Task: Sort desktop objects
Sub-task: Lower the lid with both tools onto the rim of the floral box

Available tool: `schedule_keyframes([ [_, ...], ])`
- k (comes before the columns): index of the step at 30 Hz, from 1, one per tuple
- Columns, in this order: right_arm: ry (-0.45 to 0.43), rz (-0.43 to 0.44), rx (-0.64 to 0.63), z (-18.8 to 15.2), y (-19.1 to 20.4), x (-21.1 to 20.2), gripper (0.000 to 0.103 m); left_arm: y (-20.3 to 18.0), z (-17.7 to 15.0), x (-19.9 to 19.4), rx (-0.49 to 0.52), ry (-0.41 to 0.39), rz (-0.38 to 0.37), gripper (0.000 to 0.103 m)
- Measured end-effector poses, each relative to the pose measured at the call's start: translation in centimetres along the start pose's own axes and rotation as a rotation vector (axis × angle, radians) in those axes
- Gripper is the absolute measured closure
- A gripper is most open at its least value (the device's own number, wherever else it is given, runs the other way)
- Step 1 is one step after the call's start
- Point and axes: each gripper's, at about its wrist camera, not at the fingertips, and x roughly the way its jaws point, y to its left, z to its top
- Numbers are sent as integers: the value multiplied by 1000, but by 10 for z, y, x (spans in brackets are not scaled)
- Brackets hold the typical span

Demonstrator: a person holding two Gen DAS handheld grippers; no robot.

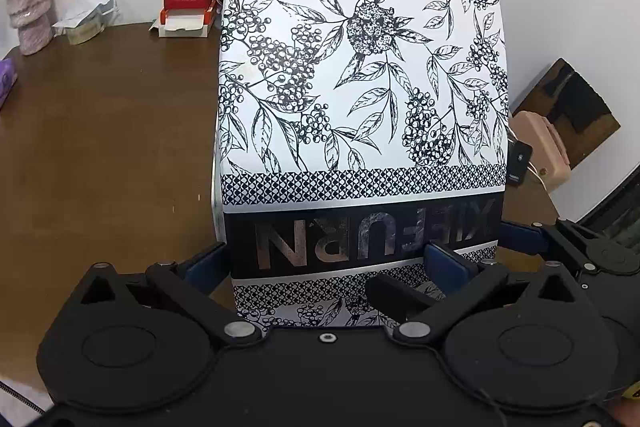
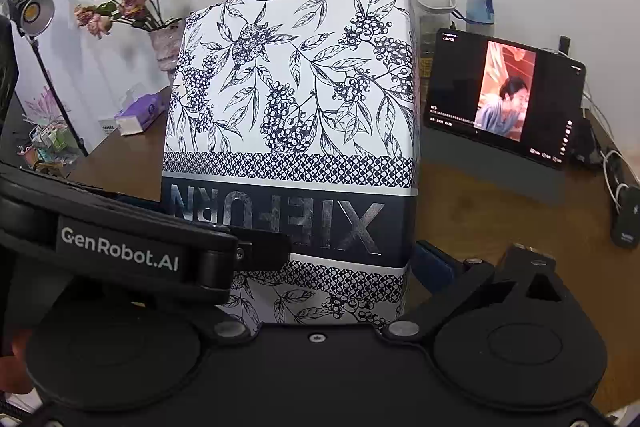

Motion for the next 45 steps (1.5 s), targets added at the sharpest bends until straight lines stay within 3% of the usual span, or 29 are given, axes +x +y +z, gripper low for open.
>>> schedule_keyframes([
  [9, 43, 18, 8, 47, -17, 59, 1, 46, 52, 43, -5, 31, 9, 0],
  [19, 132, 37, 62, 77, -33, 121, 1, 80, 94, 90, -46, 91, 33, 0],
  [45, 231, 27, 161, 101, -58, 187, 1, 105, 127, 149, -80, 177, 48, 0],
])
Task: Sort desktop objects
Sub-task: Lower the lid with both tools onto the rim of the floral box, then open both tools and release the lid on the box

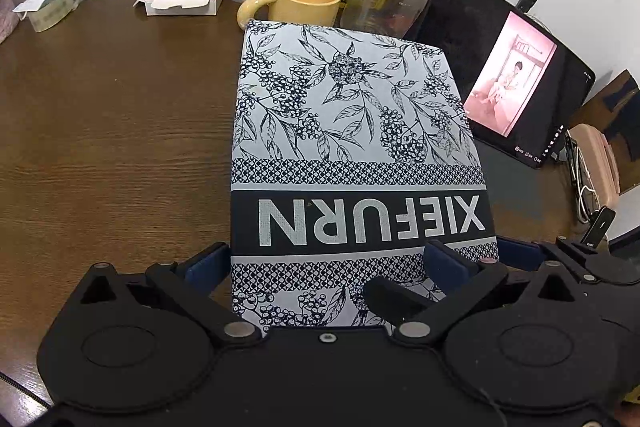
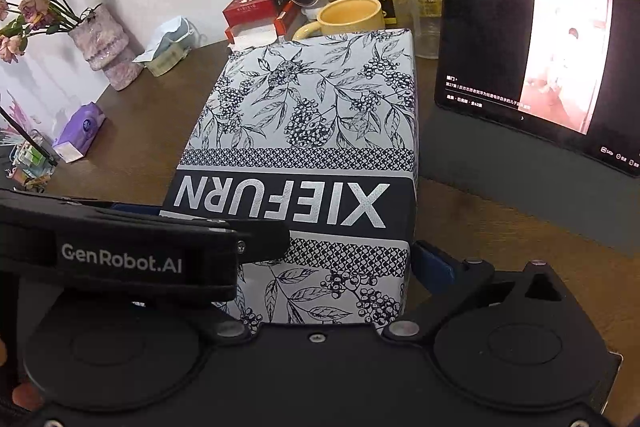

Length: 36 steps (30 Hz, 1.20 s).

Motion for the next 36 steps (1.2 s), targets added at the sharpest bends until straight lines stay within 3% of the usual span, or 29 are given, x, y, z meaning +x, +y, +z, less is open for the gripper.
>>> schedule_keyframes([
  [20, 60, -10, 21, 1, -5, 19, 2, 4, 0, 22, 7, 39, 3, 0],
  [31, 37, -1, 16, -3, -7, 18, 1, 8, -2, 22, 6, 19, -9, 0],
  [36, 2, -8, -59, -10, 3, 4, 0, 11, -12, 11, 21, -24, 25, 0],
])
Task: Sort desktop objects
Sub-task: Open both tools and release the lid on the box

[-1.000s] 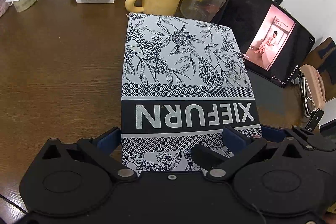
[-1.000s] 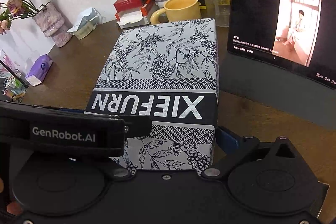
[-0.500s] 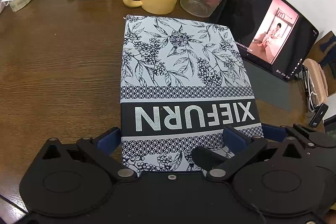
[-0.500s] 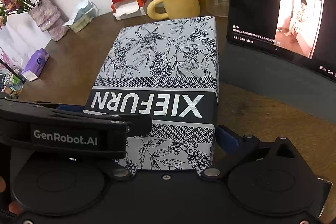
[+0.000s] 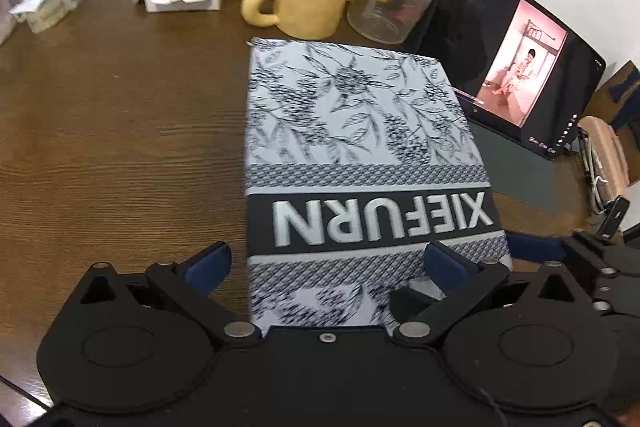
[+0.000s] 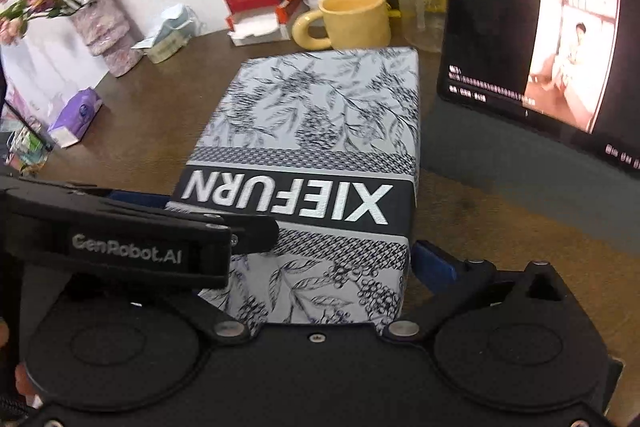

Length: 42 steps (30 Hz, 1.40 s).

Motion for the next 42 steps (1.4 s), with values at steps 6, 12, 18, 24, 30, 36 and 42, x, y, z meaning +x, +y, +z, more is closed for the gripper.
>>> schedule_keyframes([
  [6, -48, -30, -67, -16, 16, -28, 0, 12, -20, -30, 1, -67, 11, 0],
  [12, -83, -36, -106, -40, 32, -61, 0, 20, -50, -68, 33, -146, 45, 0],
  [18, -91, -28, -110, -71, 48, -91, 0, 17, -87, -101, 32, -171, 9, 0],
  [24, -114, -20, -114, -102, 64, -118, 0, -5, -124, -130, 49, -208, 46, 0],
  [30, -122, -9, -112, -134, 75, -142, 0, -19, -162, -160, 59, -245, 88, 0],
  [36, -126, 0, -136, -164, 86, -167, 0, -29, -199, -186, 35, -268, 135, 0],
  [42, -137, -2, -151, -187, 94, -188, 0, -38, -227, -202, 5, -288, 153, 0],
])
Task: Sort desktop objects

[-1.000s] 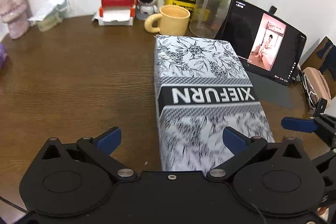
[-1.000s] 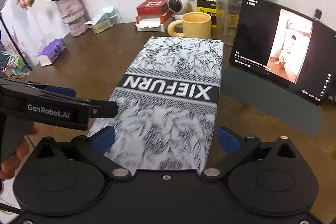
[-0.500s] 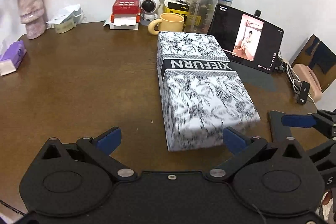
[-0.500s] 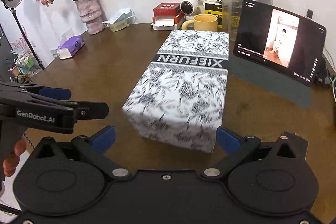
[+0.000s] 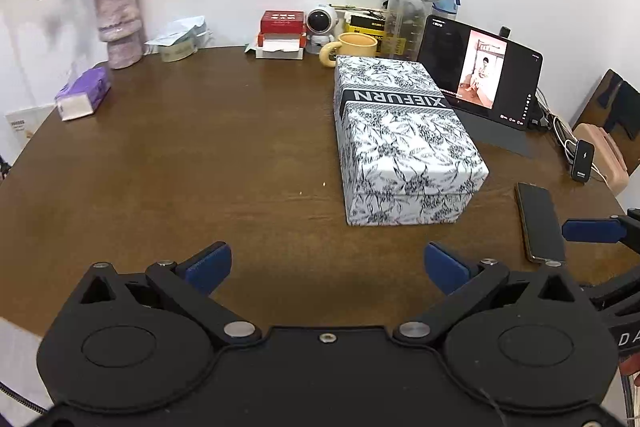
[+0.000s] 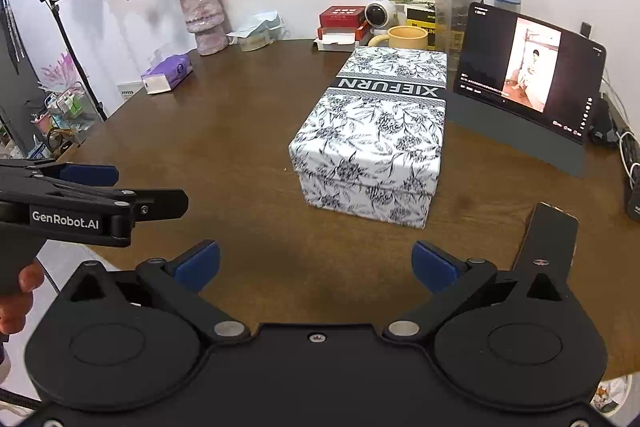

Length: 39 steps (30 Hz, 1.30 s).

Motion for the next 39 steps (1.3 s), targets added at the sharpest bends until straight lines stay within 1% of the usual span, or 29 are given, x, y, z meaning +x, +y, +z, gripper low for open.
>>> schedule_keyframes([
  [7, -5, 11, 13, -15, 8, -17, 0, -7, -17, -21, 1, -3, 14, 0],
  [16, -12, 2, 22, -24, 19, -28, 0, -2, -25, -38, -2, -9, 14, 0],
  [24, -1, -13, 25, -24, 35, -25, 0, 17, -32, -50, -10, -14, 16, 0],
  [30, -16, -50, 17, -26, 54, -23, 0, 27, -34, -58, 57, -27, 51, 0],
  [35, -5, -53, 30, -29, 67, -18, 0, 42, -33, -61, 71, -18, 28, 0],
  [39, -11, -66, 14, -32, 77, -16, 0, 53, -32, -64, 73, -20, 16, 0],
])
